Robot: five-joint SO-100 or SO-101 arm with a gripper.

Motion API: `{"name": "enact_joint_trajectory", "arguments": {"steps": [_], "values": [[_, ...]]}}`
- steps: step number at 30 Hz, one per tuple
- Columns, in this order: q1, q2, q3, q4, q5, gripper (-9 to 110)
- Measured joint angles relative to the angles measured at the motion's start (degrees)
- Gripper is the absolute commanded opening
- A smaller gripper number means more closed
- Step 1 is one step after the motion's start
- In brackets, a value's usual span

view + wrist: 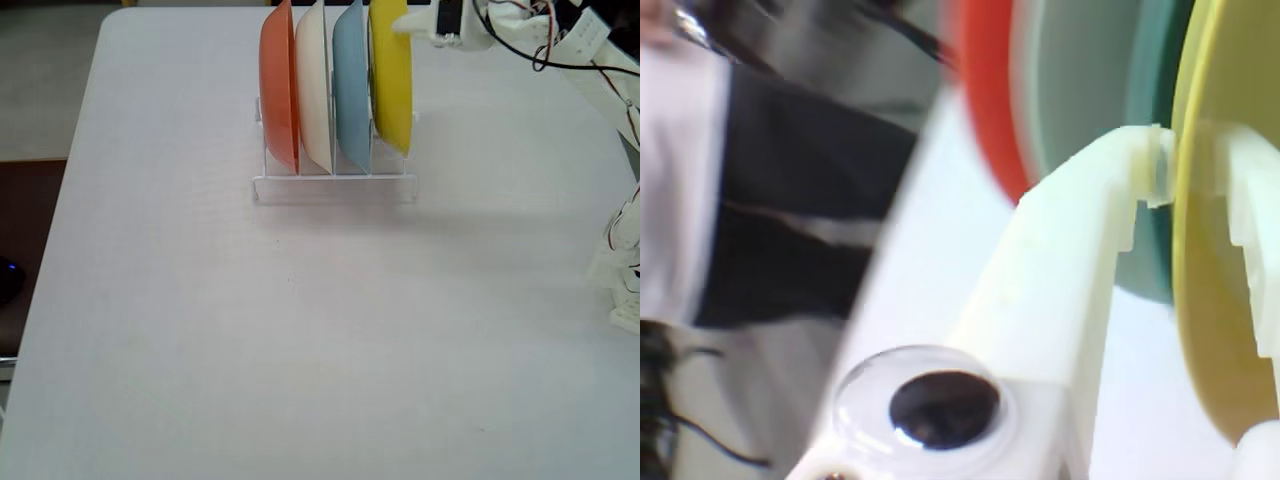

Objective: Please take one of the plates.

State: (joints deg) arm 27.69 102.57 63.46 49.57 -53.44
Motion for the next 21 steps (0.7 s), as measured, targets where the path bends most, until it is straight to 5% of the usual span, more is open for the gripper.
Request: {"name": "enact_joint_trajectory", "arguments": {"steps": [21], "values": [[-0.79,2.11,-13.89,5.71,21.27,0]]}}
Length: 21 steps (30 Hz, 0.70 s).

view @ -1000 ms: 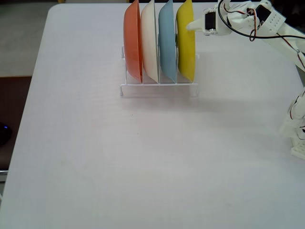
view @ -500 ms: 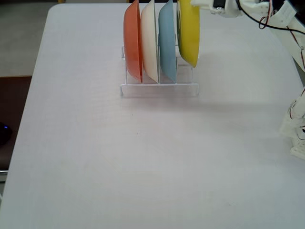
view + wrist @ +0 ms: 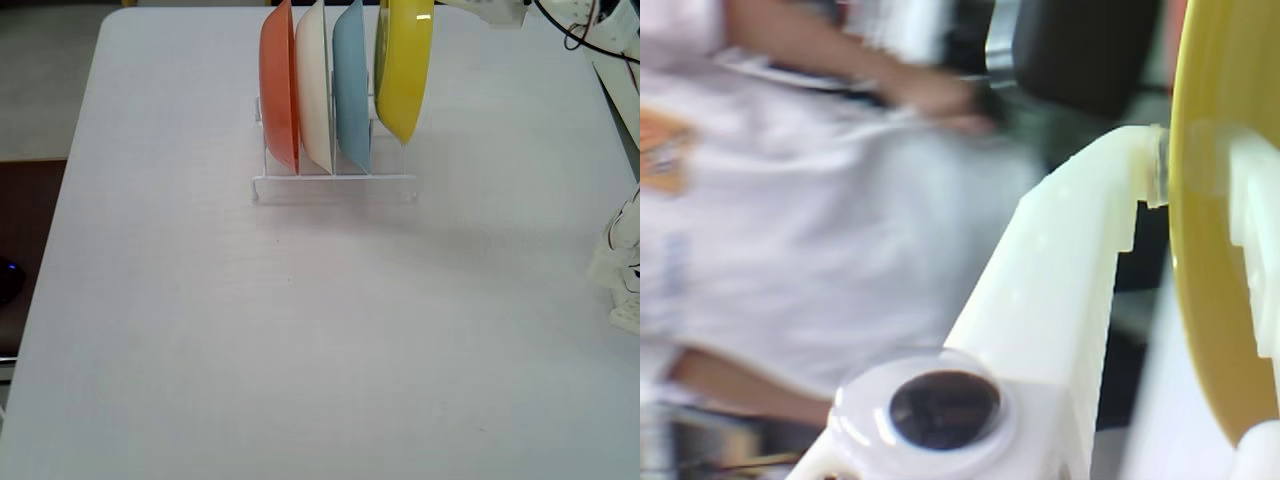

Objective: Please take one of the plates.

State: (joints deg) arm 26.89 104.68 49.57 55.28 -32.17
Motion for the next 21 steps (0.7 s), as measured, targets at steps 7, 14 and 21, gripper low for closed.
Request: {"name": "enact_joint_trajectory", "arguments": {"steps": [7,14,21], "values": [[-2.2,4.39,-0.53,-1.41,4.66,-1],[-1.93,8.53,-2.37,0.18,8.96,-1],[-0.18,10.99,-5.01,1.85,11.25,-1]]}}
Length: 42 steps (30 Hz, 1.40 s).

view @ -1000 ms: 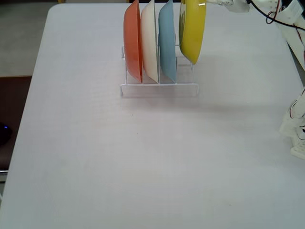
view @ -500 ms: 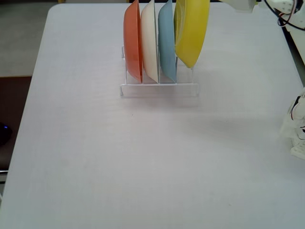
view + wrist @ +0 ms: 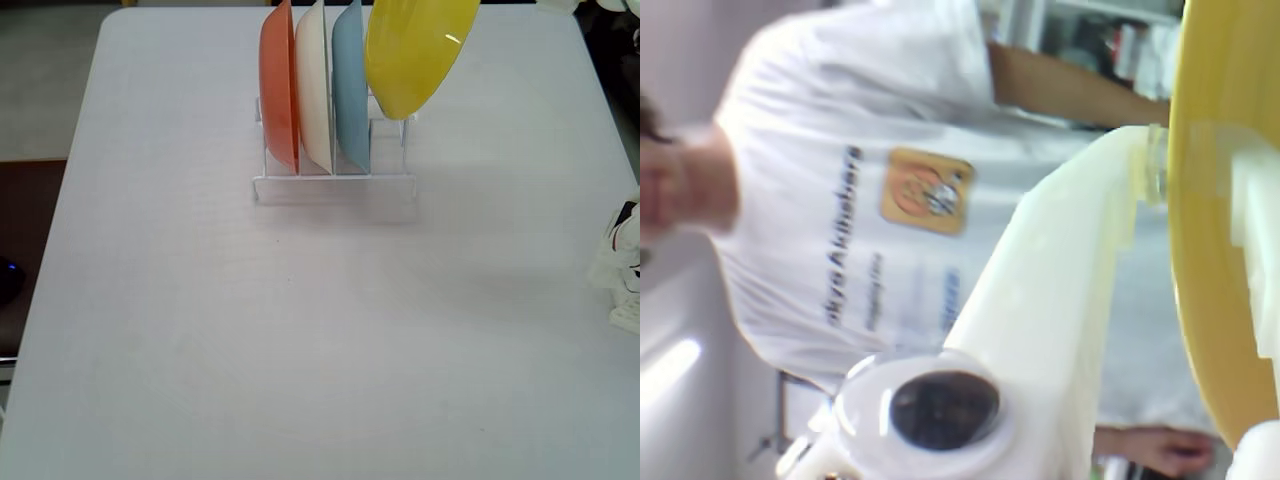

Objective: Please take one of the plates.

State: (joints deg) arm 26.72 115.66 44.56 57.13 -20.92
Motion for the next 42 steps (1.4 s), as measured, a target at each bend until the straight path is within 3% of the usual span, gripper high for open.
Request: {"name": "enact_joint_trajectory", "arguments": {"steps": [11,32,42], "values": [[-2.81,5.27,-0.09,0.0,5.54,-1],[-31.82,1.85,-0.09,-3.34,15.29,-1],[-35.86,-5.27,0.0,-12.04,14.15,-1]]}}
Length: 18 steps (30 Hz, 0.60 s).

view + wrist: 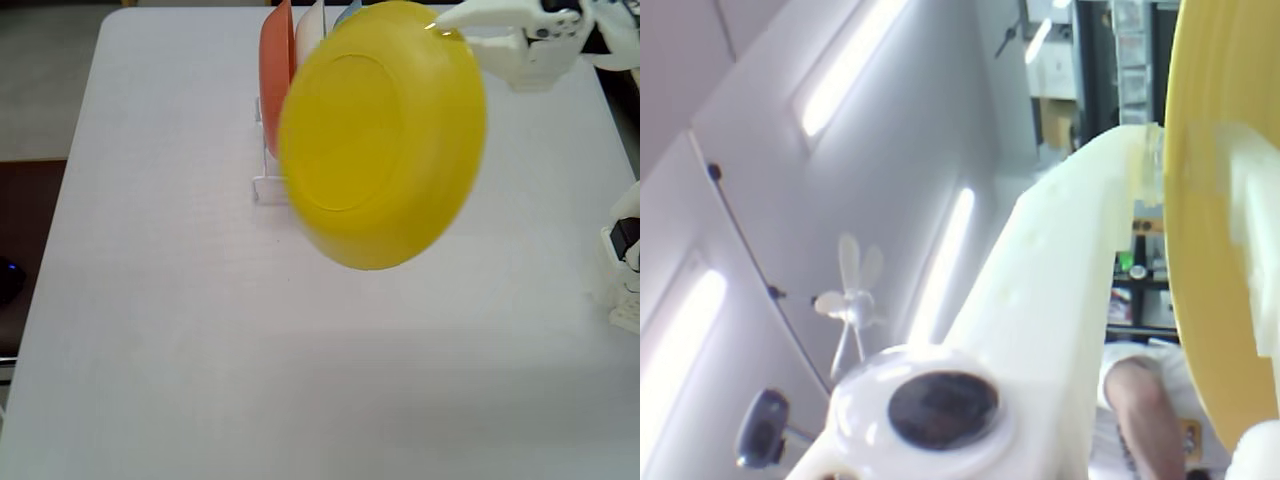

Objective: Please take one of the plates.

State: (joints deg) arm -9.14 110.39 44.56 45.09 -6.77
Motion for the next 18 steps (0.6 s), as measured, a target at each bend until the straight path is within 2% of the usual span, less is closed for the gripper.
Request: {"name": "enact_joint_trajectory", "arguments": {"steps": [18], "values": [[-0.62,-5.45,4.92,-26.63,-5.19,-1]]}}
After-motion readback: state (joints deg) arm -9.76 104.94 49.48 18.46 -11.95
